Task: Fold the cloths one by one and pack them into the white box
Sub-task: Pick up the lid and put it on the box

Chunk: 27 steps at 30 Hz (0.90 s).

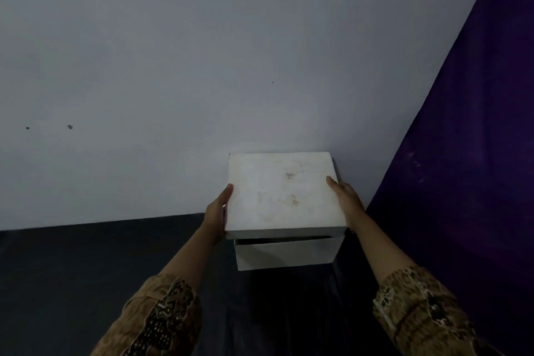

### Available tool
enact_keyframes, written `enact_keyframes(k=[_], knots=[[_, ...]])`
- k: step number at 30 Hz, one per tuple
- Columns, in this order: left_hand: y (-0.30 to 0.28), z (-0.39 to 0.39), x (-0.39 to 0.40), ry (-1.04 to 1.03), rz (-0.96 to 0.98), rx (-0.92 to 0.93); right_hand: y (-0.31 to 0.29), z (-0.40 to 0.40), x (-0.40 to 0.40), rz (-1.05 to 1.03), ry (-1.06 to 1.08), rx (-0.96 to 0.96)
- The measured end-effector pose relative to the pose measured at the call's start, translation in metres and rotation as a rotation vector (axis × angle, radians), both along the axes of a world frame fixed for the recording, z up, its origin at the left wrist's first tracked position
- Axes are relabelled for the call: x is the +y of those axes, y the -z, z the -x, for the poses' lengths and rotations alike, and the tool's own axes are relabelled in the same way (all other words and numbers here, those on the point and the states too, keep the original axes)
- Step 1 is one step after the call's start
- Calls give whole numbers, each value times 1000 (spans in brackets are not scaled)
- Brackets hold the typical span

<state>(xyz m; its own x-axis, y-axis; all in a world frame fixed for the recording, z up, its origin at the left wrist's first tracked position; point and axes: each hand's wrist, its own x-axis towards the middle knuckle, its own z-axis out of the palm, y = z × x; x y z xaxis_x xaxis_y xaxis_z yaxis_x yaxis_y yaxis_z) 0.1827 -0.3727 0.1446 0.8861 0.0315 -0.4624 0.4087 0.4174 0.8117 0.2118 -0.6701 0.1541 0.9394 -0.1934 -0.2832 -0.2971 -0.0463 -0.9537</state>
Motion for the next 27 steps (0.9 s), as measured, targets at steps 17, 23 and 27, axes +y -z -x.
enact_keyframes(k=[17,23,27], knots=[[70,-28,-27,-146,-460,62,66,-42,-17,68,-45,89],[86,-28,-28,-219,-359,46,101,-57,-21,196,71,111],[83,-23,-30,-153,-521,-52,107,-42,-8,228,200,82]])
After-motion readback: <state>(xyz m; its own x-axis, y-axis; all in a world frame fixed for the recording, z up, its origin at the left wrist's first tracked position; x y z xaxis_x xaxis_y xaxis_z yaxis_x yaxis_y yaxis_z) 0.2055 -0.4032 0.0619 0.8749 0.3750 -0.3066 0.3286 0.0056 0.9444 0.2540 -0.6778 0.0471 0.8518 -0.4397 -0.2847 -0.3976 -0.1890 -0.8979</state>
